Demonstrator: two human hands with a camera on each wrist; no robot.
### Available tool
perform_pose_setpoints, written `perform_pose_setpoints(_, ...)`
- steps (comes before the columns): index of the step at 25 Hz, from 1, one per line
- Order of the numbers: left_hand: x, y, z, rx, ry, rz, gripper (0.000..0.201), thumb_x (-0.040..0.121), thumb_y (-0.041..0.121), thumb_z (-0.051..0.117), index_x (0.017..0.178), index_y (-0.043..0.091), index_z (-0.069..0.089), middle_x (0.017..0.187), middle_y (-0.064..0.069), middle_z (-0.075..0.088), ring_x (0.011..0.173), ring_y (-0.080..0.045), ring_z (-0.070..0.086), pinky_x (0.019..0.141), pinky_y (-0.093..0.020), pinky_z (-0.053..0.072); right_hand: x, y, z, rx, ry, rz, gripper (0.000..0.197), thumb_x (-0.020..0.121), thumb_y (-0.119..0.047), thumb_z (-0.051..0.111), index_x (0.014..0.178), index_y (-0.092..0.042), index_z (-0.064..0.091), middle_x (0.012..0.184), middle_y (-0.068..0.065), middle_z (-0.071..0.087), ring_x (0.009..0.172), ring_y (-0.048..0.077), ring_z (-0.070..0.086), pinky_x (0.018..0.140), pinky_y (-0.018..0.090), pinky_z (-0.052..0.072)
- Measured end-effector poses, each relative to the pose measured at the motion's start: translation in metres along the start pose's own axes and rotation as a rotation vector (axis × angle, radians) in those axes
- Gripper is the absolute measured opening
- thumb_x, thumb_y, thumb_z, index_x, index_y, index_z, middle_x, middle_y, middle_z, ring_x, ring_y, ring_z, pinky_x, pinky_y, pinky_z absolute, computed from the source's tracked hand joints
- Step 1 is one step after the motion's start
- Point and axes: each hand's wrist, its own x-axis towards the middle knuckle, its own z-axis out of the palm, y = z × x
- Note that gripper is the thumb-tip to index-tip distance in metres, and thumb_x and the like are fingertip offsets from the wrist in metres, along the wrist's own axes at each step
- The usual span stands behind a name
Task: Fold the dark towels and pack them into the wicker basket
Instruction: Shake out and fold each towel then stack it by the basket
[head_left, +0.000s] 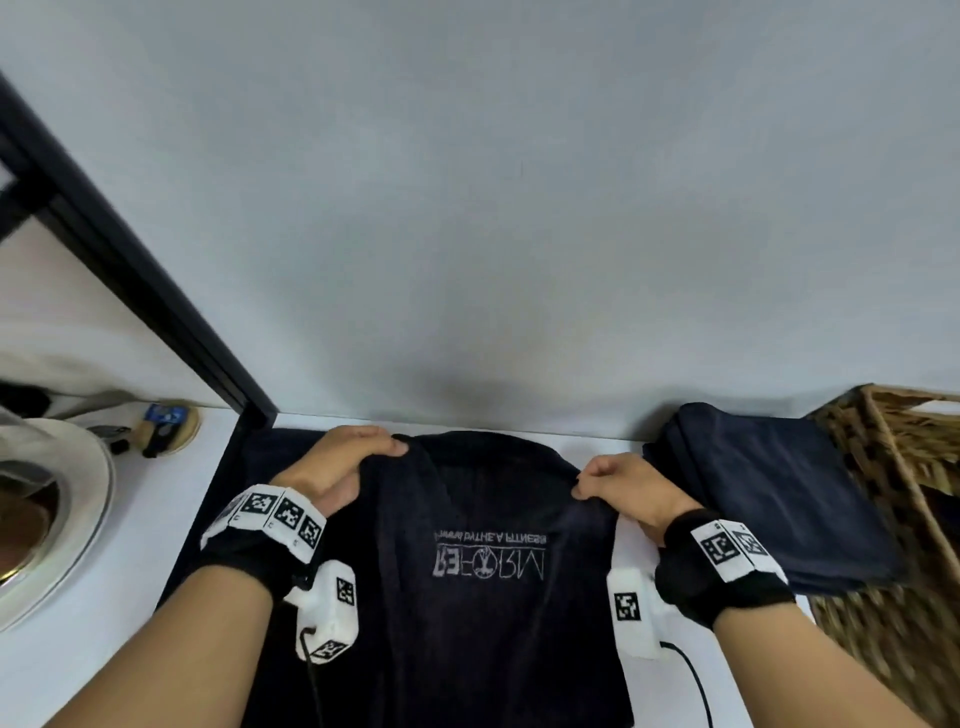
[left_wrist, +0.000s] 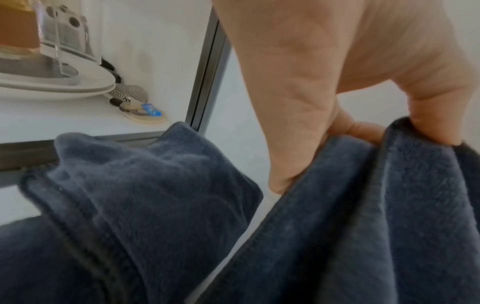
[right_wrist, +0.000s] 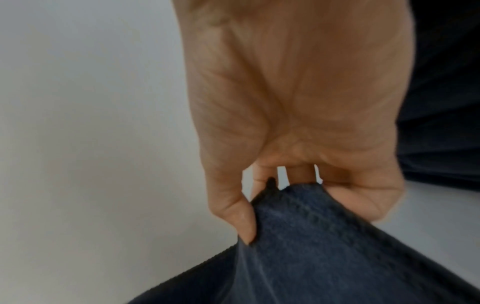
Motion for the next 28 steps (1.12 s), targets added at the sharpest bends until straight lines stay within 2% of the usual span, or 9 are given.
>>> perform_pose_setpoints(5, -0.070, 0.043, -0.002, 0.032, 0.001, 0.206, 0.035, 0.081, -0.004, 0.066, 0.053, 0.012, 0.052, 0.063, -0.009, 0.058, 0.064, -0.019, 0.059, 0.066, -0.028, 0.051, -0.078, -0.043, -0.033, 0.198, 0.066, -0.184, 0.024, 0.074, 0.007, 0.070, 0.058, -0.010, 0.063, 0.070, 0.005, 0.062, 0.069, 0.015, 0.056, 0.068, 0.023, 0.044)
perform_pose_setpoints(8, -0.120, 0.075, 0.000, 0.210, 0.089, 0.370, 0.031, 0.080, -0.005, 0.068, 0.054, 0.008, 0.057, 0.070, -0.015, 0.057, 0.063, -0.020, 0.055, 0.062, -0.026, 0.046, -0.131, -0.068, -0.059, 0.123, 0.072, -0.286, 0.028, 0.073, 0.009, 0.071, 0.054, -0.009, 0.061, 0.086, 0.003, 0.070, 0.083, 0.014, 0.065, 0.075, 0.017, 0.045)
perform_pose_setpoints(10, -0.148, 0.093, 0.003, 0.383, 0.153, 0.469, 0.027, 0.079, -0.004, 0.069, 0.057, 0.005, 0.057, 0.078, -0.016, 0.065, 0.061, -0.012, 0.059, 0.059, -0.018, 0.044, -0.157, -0.081, -0.071, 0.048, 0.024, -0.304, 0.027, 0.073, 0.008, 0.070, 0.055, -0.009, 0.061, 0.094, 0.000, 0.075, 0.092, 0.007, 0.069, 0.078, 0.014, 0.047)
perform_pose_setpoints(12, -0.177, 0.108, 0.009, 0.472, 0.163, 0.538, 0.030, 0.078, -0.006, 0.070, 0.056, 0.007, 0.055, 0.093, -0.006, 0.073, 0.078, -0.010, 0.068, 0.065, -0.017, 0.046, -0.181, -0.094, -0.079, -0.071, -0.004, -0.311, 0.021, 0.072, 0.003, 0.070, 0.059, -0.010, 0.061, 0.088, 0.004, 0.075, 0.087, 0.007, 0.069, 0.081, 0.020, 0.049)
perform_pose_setpoints(14, -0.202, 0.120, 0.014, 0.544, 0.139, 0.571, 0.030, 0.076, -0.011, 0.067, 0.056, 0.006, 0.052, 0.095, -0.006, 0.074, 0.089, -0.014, 0.070, 0.070, -0.019, 0.049, -0.203, -0.105, -0.084, -0.194, -0.025, -0.307, 0.014, 0.067, -0.006, 0.071, 0.061, -0.013, 0.061, 0.074, 0.007, 0.068, 0.074, 0.014, 0.061, 0.073, 0.026, 0.046)
perform_pose_setpoints(18, -0.232, 0.132, 0.015, 0.774, 0.069, 0.532, 0.027, 0.068, -0.009, 0.064, 0.058, 0.010, 0.048, 0.072, -0.015, 0.070, 0.080, -0.018, 0.070, 0.073, -0.026, 0.053, -0.233, -0.117, -0.088, -0.239, -0.020, -0.329, 0.016, 0.066, -0.003, 0.070, 0.059, -0.015, 0.061, 0.063, -0.001, 0.060, 0.064, 0.011, 0.053, 0.064, 0.024, 0.042)
perform_pose_setpoints(21, -0.244, 0.132, 0.015, 0.887, 0.093, 0.520, 0.025, 0.067, -0.003, 0.066, 0.058, 0.013, 0.049, 0.060, -0.003, 0.059, 0.063, -0.013, 0.056, 0.065, -0.026, 0.047, -0.248, -0.122, -0.090, -0.283, 0.066, -0.382, 0.017, 0.069, -0.001, 0.068, 0.061, -0.013, 0.060, 0.061, -0.004, 0.061, 0.060, 0.007, 0.053, 0.062, 0.020, 0.043)
perform_pose_setpoints(24, -0.247, 0.129, 0.019, 0.800, 0.139, 0.630, 0.020, 0.073, -0.003, 0.064, 0.063, 0.011, 0.053, 0.060, -0.001, 0.057, 0.059, -0.010, 0.050, 0.065, -0.025, 0.042, -0.252, -0.123, -0.091, -0.351, 0.054, -0.368, 0.017, 0.069, -0.004, 0.069, 0.060, -0.014, 0.060, 0.060, -0.007, 0.061, 0.057, 0.004, 0.054, 0.060, 0.018, 0.044)
perform_pose_setpoints(28, -0.243, 0.130, 0.019, 0.537, 0.142, 0.709, 0.016, 0.079, -0.009, 0.059, 0.071, 0.006, 0.059, 0.063, -0.006, 0.057, 0.062, -0.014, 0.050, 0.064, -0.026, 0.040, -0.252, -0.111, -0.084, -0.312, -0.157, -0.296, 0.020, 0.067, -0.005, 0.067, 0.058, -0.018, 0.055, 0.059, -0.005, 0.052, 0.062, 0.009, 0.046, 0.058, 0.019, 0.036)
